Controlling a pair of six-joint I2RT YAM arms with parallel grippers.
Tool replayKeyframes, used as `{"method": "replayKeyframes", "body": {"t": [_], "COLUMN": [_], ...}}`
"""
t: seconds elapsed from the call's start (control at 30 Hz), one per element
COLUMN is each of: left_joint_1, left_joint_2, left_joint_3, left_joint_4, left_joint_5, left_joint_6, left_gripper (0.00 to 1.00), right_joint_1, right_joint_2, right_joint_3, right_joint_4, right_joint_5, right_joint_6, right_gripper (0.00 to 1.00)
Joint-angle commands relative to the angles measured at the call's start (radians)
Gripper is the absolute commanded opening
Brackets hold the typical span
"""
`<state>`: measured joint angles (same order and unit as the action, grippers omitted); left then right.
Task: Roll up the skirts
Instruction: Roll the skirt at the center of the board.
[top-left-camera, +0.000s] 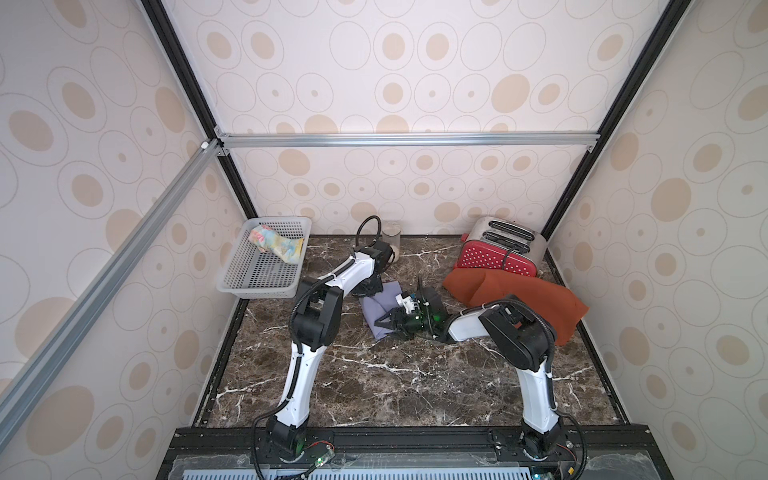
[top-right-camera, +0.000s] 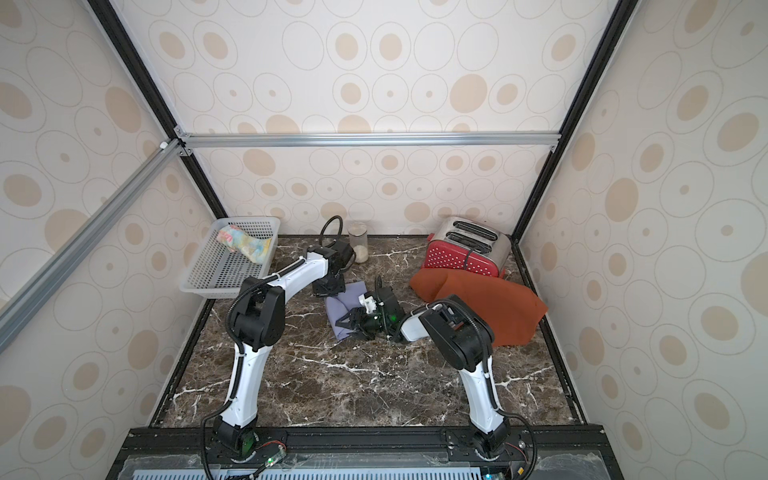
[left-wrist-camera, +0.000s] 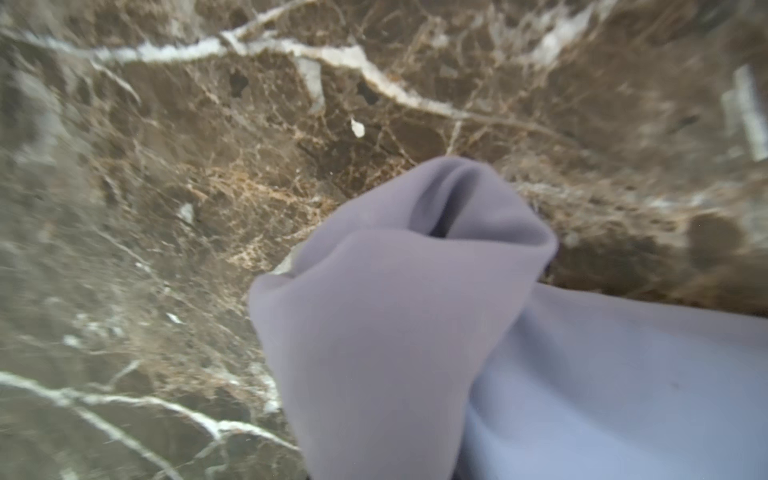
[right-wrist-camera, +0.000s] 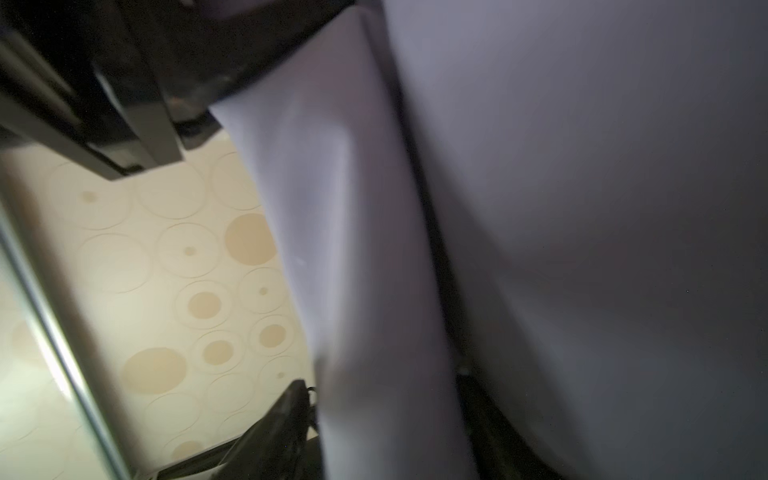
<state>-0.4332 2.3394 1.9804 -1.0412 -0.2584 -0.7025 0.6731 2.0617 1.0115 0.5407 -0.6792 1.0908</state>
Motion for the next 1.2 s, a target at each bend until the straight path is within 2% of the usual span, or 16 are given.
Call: {"method": "replayKeyframes", "body": {"t": [0.0, 0.1, 0.2, 0.27, 0.37, 0.4, 0.57, 0.83, 1.0, 1.1, 1.13, 1.17], "left_joint_1": [-0.014, -0.033, -0.049, -0.060, -0.077, -0.081, -0.099, -0.107, -0.108, -0.107, -0.107, -0.107], "left_joint_2": [0.098, 0.185, 0.242, 0.277, 0.296, 0.297, 0.323, 0.327, 0.317, 0.313, 0.312, 0.313], "left_joint_3": [0.122, 0.257, 0.335, 0.391, 0.420, 0.422, 0.438, 0.431, 0.431, 0.434, 0.436, 0.438], "left_joint_4": [-0.299, -0.415, -0.480, -0.529, -0.549, -0.550, -0.576, -0.573, -0.565, -0.561, -0.561, -0.561], "left_joint_5": [-0.131, -0.142, -0.129, -0.141, -0.144, -0.138, -0.126, -0.096, -0.072, -0.058, -0.053, -0.047], "left_joint_6": [0.127, 0.162, 0.198, 0.209, 0.222, 0.224, 0.233, 0.247, 0.251, 0.255, 0.256, 0.259], "left_gripper": [0.05, 0.05, 0.07, 0.07, 0.09, 0.10, 0.14, 0.17, 0.18, 0.21, 0.23, 0.24], "right_joint_1": [0.033, 0.112, 0.198, 0.248, 0.313, 0.333, 0.367, 0.384, 0.381, 0.381, 0.378, 0.373], "right_joint_2": [-0.069, -0.159, -0.239, -0.262, -0.275, -0.275, -0.253, -0.195, -0.102, -0.044, -0.025, -0.011], "right_joint_3": [-0.005, 0.003, -0.028, -0.019, -0.001, 0.001, 0.046, 0.112, 0.239, 0.280, 0.288, 0.291], "right_joint_4": [-0.386, -0.525, -0.543, -0.569, -0.555, -0.536, -0.496, -0.415, -0.570, -0.615, -0.625, -0.624], "right_joint_5": [0.247, 0.539, 0.784, 0.892, 0.990, 1.017, 1.057, 1.012, 0.994, 0.994, 0.987, 0.967], "right_joint_6": [-0.260, -0.366, -0.380, -0.386, -0.418, -0.425, -0.399, -0.360, -0.293, -0.245, -0.230, -0.213], "right_gripper": [0.63, 0.65, 0.66, 0.68, 0.70, 0.75, 0.85, 0.88, 0.89, 0.83, 0.76, 0.64]}}
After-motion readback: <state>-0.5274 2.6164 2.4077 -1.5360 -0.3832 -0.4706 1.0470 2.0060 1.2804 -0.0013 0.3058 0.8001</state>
